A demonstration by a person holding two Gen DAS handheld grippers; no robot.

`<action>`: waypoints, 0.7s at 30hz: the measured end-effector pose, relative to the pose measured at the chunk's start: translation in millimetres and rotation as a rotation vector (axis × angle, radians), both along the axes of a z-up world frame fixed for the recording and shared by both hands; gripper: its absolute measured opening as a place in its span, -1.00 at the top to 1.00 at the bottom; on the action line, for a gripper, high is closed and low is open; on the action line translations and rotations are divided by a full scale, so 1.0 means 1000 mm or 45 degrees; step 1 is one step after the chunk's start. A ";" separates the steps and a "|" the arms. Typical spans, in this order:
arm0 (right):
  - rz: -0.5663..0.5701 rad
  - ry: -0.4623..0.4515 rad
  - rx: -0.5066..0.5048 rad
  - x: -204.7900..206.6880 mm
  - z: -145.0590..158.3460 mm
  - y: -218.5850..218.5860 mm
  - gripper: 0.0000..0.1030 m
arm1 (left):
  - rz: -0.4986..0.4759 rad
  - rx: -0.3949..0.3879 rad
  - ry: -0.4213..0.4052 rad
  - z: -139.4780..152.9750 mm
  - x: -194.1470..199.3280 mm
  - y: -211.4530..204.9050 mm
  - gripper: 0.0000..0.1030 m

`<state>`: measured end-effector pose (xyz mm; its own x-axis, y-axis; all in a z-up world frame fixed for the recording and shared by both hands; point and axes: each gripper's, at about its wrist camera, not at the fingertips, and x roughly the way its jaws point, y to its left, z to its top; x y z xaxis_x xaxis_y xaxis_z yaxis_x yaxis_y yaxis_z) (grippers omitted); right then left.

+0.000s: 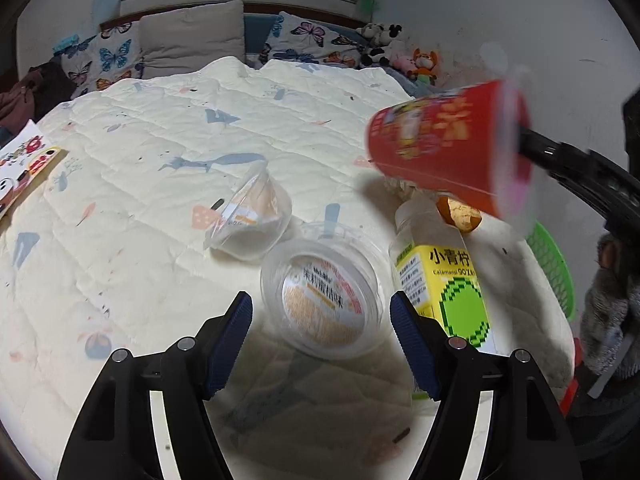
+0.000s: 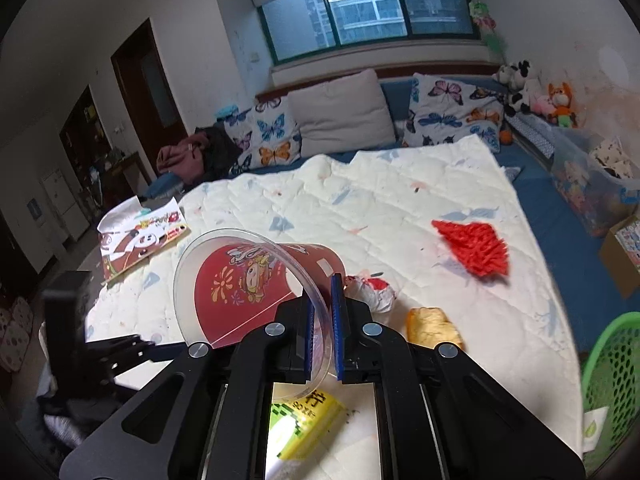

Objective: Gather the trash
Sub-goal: 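Grasp the red-printed plastic cup rim with the right gripper, then lift the red cup with the right gripper while the left grasps the clear plastic tub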

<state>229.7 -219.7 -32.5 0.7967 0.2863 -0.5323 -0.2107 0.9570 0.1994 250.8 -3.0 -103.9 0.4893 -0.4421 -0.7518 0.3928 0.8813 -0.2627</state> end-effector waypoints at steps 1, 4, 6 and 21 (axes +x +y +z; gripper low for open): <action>-0.003 -0.010 0.003 -0.004 0.002 -0.003 0.84 | -0.007 -0.011 0.002 0.000 0.002 0.001 -0.34; -0.010 -0.033 0.006 -0.015 0.009 -0.009 0.84 | -0.036 -0.028 -0.004 -0.001 0.006 0.001 -0.35; -0.017 -0.044 0.008 -0.022 0.012 -0.013 0.84 | -0.047 -0.027 -0.010 -0.002 0.008 0.000 -0.37; -0.082 -0.054 0.013 -0.051 0.013 -0.039 0.84 | -0.079 0.006 -0.114 -0.002 0.013 -0.012 -0.20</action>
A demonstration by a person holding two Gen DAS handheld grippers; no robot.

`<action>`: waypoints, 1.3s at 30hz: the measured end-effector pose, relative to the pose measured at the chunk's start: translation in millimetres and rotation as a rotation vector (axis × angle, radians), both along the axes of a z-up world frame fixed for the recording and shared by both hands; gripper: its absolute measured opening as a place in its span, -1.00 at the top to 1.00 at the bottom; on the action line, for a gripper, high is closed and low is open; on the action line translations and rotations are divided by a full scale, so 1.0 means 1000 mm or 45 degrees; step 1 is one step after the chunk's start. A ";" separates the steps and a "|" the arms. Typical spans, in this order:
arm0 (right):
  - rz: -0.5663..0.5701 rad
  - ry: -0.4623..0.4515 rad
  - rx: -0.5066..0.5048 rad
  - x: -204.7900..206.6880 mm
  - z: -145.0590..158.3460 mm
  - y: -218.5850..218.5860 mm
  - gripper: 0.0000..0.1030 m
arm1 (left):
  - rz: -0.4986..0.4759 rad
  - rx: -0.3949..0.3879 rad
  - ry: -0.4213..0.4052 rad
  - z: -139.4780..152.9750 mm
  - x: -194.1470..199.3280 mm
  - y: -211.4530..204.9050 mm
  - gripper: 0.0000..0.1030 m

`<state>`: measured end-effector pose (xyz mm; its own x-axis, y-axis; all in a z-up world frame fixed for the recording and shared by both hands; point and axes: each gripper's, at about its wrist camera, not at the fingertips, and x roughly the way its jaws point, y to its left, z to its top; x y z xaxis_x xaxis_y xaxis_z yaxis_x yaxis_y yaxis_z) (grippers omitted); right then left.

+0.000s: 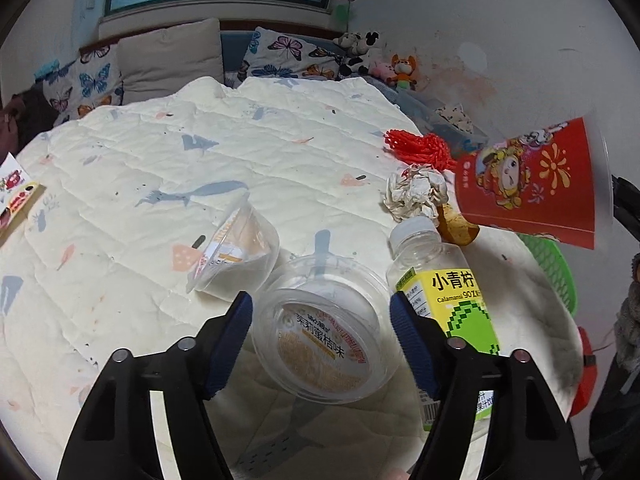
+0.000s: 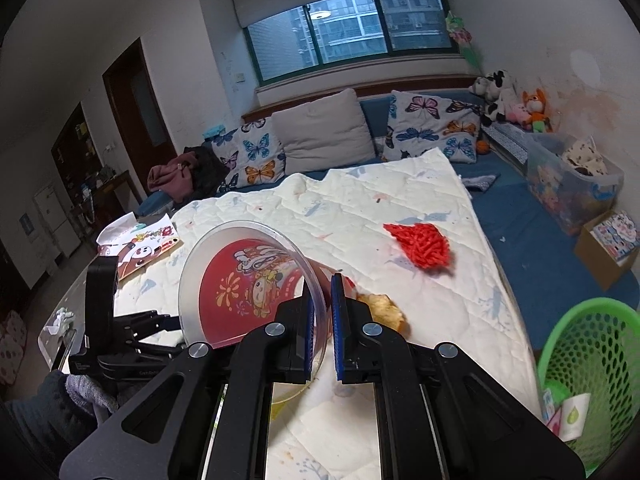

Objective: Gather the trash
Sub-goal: 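Lift the red cup with the right gripper while the left grasps the clear plastic tub, then carry the red cup over the green basket and open the right gripper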

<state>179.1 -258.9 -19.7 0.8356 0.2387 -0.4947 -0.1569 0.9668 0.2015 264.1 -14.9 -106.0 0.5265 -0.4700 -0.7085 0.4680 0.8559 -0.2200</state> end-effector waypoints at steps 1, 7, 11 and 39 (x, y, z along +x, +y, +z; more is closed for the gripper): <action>-0.005 -0.001 0.000 -0.002 -0.001 -0.001 0.84 | 0.006 0.003 -0.008 0.000 -0.001 0.001 -0.19; -0.021 0.000 0.001 -0.012 -0.003 -0.010 0.84 | 0.033 0.009 -0.053 0.008 -0.011 0.002 -0.18; -0.040 -0.012 -0.001 -0.024 -0.001 -0.017 0.84 | 0.031 -0.029 -0.074 0.023 -0.023 0.003 -0.18; -0.639 0.256 -0.080 -0.084 -0.076 -0.246 0.83 | -0.329 -0.112 -0.069 0.088 -0.069 -0.171 -0.18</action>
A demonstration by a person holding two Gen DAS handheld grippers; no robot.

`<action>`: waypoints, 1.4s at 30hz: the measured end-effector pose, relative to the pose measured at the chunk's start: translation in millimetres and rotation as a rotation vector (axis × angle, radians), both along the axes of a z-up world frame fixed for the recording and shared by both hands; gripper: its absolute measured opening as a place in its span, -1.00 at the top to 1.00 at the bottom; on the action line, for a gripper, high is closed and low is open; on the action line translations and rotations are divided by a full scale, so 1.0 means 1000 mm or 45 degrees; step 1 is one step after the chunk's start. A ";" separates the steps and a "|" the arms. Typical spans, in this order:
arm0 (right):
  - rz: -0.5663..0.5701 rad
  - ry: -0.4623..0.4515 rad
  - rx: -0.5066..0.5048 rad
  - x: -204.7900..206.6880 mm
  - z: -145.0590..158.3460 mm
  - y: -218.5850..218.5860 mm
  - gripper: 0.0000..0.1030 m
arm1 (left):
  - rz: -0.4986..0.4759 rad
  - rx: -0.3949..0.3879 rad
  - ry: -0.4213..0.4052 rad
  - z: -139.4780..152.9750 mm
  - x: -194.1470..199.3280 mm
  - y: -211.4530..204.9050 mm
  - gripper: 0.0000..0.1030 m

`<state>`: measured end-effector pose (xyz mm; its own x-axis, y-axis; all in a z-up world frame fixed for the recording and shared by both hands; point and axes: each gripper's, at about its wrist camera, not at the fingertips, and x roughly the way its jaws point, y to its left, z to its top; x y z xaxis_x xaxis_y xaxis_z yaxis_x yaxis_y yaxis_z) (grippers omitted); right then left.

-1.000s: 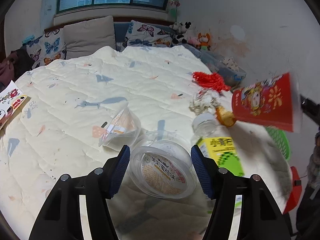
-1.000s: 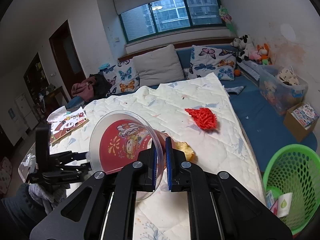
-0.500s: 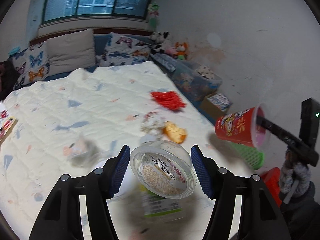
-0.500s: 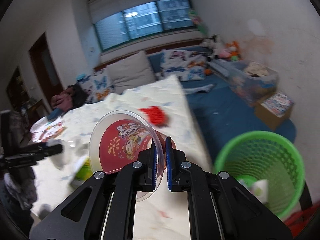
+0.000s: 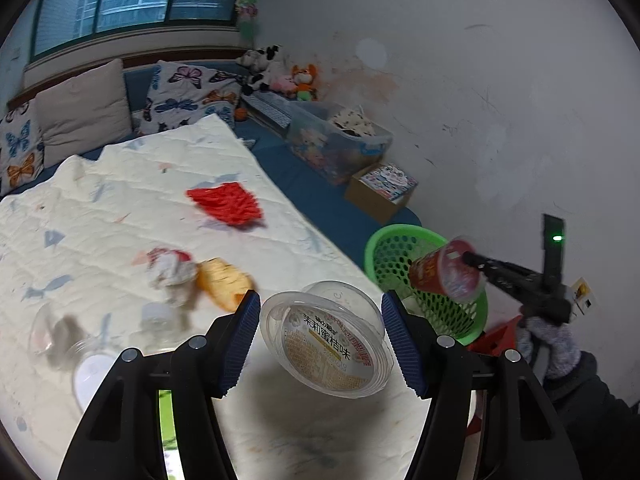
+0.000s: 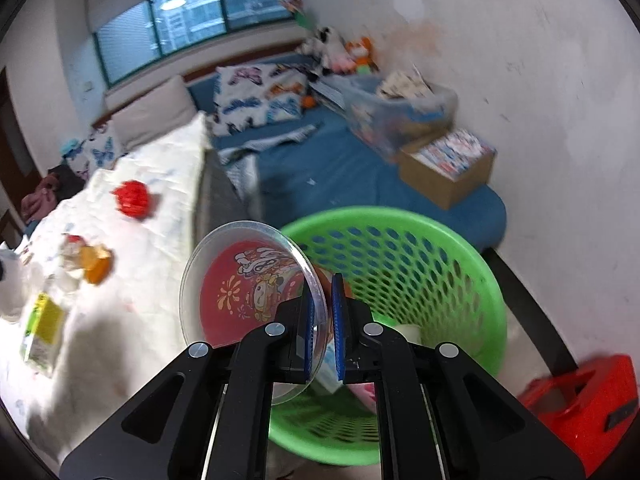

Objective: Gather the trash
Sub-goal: 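Carry the red cup over the green basket and open the right gripper, then carry the clear tub over the basket and open the left gripper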

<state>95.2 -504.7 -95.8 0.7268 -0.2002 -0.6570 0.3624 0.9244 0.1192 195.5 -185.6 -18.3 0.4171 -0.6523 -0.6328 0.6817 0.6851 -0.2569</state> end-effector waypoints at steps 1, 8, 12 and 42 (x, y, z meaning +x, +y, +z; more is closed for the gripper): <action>-0.013 0.009 0.013 0.002 -0.006 -0.006 0.83 | -0.013 0.004 0.001 0.001 -0.001 -0.007 -0.18; -0.066 0.092 0.037 0.020 -0.036 -0.035 0.73 | -0.070 0.033 0.003 0.001 -0.005 -0.041 -0.18; -0.075 0.088 0.050 0.017 -0.041 -0.041 0.50 | -0.109 0.045 0.008 0.000 -0.006 -0.059 -0.18; -0.174 -0.140 0.035 -0.100 0.010 -0.051 -0.27 | -0.342 0.194 0.132 -0.048 -0.035 -0.217 -0.18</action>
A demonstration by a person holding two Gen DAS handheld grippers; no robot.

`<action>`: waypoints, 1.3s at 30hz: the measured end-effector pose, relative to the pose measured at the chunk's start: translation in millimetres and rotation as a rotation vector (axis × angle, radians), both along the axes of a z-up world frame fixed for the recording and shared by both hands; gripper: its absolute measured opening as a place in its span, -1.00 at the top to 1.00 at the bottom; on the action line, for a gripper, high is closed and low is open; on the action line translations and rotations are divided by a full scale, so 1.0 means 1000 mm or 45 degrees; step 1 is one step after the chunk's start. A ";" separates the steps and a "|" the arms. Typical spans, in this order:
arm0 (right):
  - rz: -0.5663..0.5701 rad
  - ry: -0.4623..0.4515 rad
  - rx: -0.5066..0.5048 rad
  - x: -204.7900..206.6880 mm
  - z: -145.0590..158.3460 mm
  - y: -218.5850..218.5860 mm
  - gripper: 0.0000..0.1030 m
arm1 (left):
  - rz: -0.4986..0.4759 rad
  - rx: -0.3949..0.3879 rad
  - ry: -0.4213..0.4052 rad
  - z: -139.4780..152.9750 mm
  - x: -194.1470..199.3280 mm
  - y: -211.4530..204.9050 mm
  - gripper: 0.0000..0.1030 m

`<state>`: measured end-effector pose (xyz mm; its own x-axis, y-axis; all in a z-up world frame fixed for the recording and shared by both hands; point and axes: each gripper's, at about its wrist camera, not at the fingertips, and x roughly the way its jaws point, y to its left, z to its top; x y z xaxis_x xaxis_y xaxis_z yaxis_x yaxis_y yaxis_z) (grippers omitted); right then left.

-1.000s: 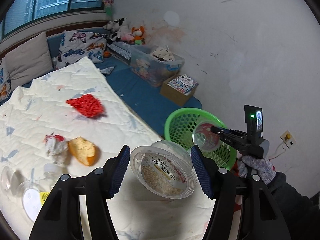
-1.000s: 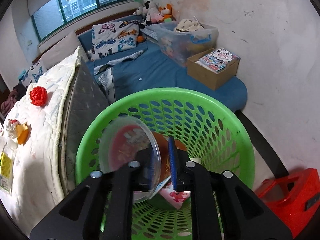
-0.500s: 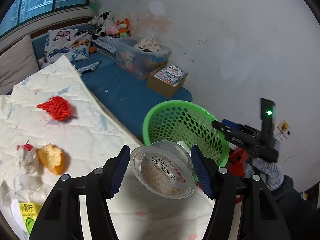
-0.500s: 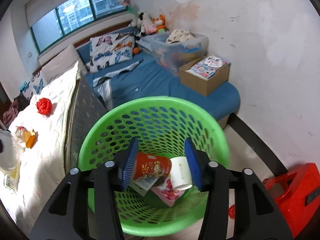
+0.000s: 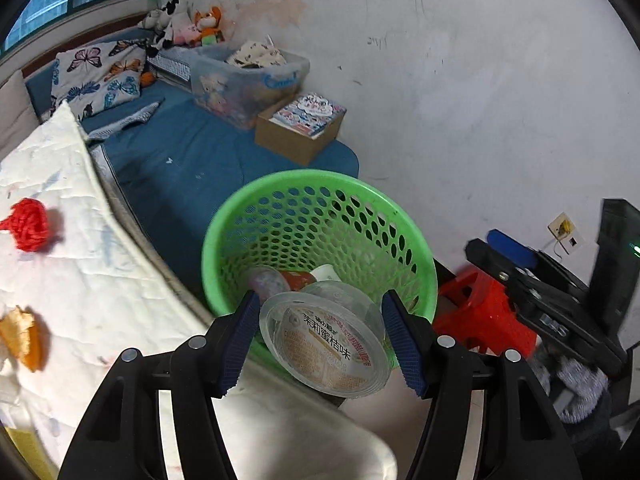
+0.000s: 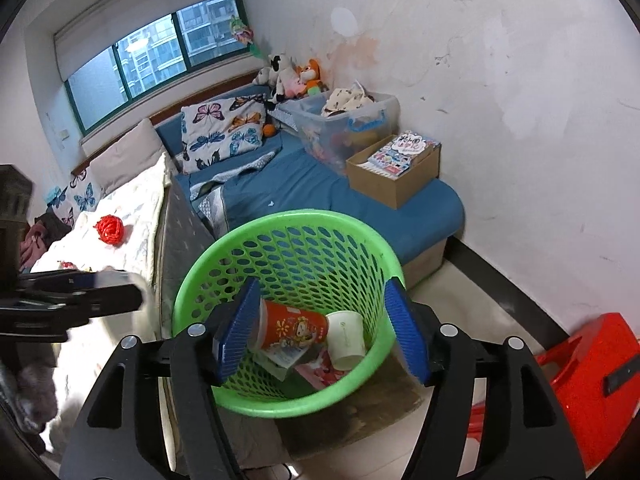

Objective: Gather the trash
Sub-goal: 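Carry the clear tub over the basket and open the left gripper, then move the left gripper to the yellow juice bottle and close on it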

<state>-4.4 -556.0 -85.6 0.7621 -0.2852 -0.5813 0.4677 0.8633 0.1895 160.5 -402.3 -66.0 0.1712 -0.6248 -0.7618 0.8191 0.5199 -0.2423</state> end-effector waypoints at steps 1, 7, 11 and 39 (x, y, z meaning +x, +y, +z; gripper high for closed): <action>0.000 -0.001 -0.005 -0.002 0.001 0.001 -0.27 | -0.002 0.005 0.000 -0.002 0.000 -0.004 -0.19; -0.020 -0.012 -0.018 -0.012 0.000 0.003 -0.30 | 0.007 0.033 0.047 -0.017 0.007 -0.027 -0.19; -0.036 -0.018 -0.005 -0.017 0.000 0.000 -0.30 | -0.001 0.019 0.086 -0.023 0.006 -0.029 -0.21; 0.254 -0.062 -0.003 0.018 0.020 0.094 -0.47 | 0.350 -0.087 -0.117 0.023 -0.006 0.166 -0.30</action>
<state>13.7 -462.0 -65.8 0.8309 -0.1269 -0.5418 0.2775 0.9384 0.2058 154.9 -236.5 -42.7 0.4075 -0.5948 -0.6929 0.6697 0.7105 -0.2161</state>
